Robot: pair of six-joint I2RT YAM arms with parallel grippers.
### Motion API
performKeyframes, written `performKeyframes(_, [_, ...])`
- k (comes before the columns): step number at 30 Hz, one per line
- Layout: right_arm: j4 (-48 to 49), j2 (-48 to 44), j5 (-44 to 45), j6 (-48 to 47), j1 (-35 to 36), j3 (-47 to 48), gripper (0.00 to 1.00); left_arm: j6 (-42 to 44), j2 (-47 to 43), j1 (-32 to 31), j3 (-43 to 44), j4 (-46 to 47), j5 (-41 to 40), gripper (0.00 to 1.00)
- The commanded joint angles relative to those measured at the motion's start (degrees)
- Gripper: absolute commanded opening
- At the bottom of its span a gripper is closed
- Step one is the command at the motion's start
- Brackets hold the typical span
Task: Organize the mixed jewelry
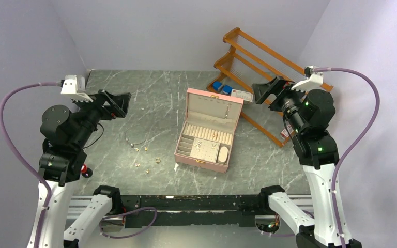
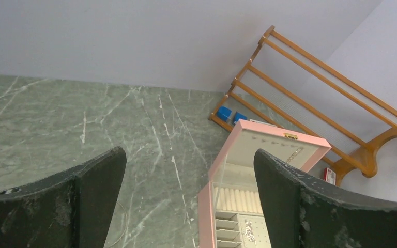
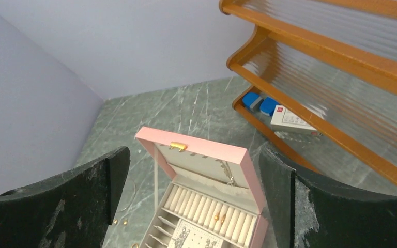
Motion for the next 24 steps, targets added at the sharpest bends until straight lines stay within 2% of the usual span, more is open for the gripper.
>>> performKeyframes(1, [-0.2, 0.8, -3.6, 1.0, -0.7, -1.7, 1.00, -1.3, -1.5, 0.8, -0.8, 1.4, 3.0, 0.98])
performKeyframes(9, [1.0, 3.7, -10.0, 3.4, -0.8, -5.0, 1.00, -1.4, -2.0, 0.9, -3.6, 0.6, 11.2, 0.98])
performKeyframes(14, [6.9, 2.5, -16.8, 4.6, -0.8, -11.0, 1.00, -2.4, -2.5, 0.9, -5.8, 2.7, 15.4, 0.98])
performKeyframes(17, [11.4, 2.5, -23.5, 6.0, -0.7, -14.3, 0.96, -4.2, -2.7, 0.9, -7.1, 1.3, 15.2, 0.98])
performKeyframes(21, [13.2, 3.2, -24.6, 7.0, -0.3, -15.5, 0.93, -5.7, -2.5, 0.9, -9.4, -0.8, 15.7, 0.98])
performKeyframes(24, [14.8, 5.4, -25.7, 6.9, 1.3, -14.8, 0.89, -7.8, -1.5, 0.9, -11.3, -2.9, 12.6, 0.98])
